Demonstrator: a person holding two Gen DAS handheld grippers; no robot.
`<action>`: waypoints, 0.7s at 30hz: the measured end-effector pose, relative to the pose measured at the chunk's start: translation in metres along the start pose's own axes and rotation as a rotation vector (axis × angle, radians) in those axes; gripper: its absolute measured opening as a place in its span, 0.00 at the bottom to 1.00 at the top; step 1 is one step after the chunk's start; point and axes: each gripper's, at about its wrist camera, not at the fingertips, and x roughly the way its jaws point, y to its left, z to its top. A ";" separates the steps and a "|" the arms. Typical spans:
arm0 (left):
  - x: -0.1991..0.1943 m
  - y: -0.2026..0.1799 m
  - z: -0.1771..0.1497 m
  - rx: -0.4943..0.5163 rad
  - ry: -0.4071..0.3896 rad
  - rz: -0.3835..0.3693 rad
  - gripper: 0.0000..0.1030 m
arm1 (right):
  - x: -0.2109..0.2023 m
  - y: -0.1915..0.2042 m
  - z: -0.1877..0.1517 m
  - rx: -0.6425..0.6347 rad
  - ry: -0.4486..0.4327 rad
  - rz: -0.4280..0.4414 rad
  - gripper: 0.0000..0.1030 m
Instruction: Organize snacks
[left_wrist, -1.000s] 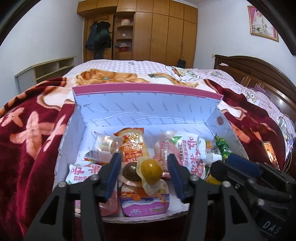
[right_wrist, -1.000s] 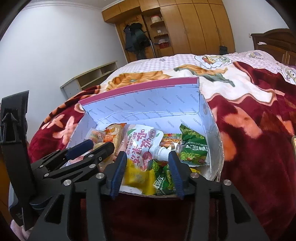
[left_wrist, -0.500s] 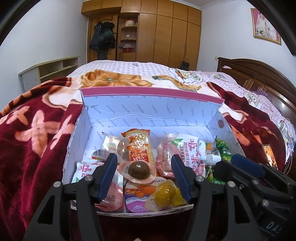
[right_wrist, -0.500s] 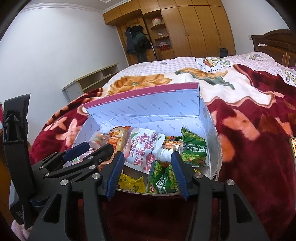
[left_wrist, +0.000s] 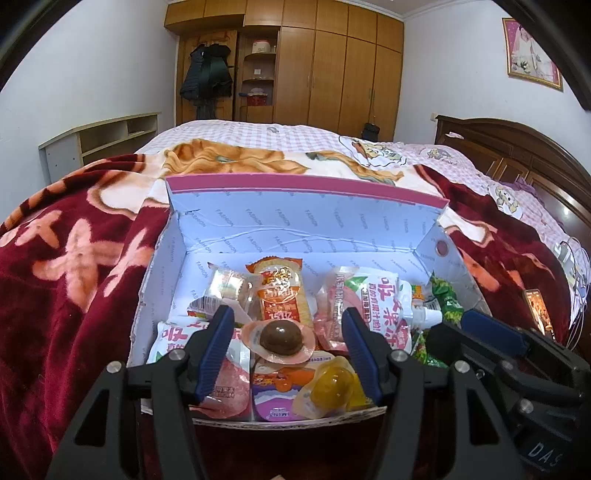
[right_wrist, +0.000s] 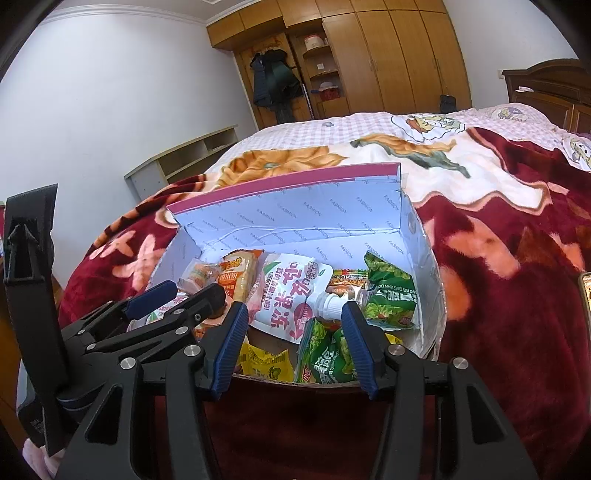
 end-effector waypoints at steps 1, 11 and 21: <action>0.000 0.000 0.000 0.000 -0.001 0.000 0.62 | 0.000 0.000 0.000 0.000 0.000 0.000 0.53; 0.000 0.000 0.000 0.000 -0.001 0.000 0.62 | 0.000 0.001 -0.001 0.001 0.001 0.000 0.53; -0.002 0.003 0.000 -0.001 -0.003 0.010 0.62 | 0.000 0.001 -0.001 0.002 0.003 0.000 0.53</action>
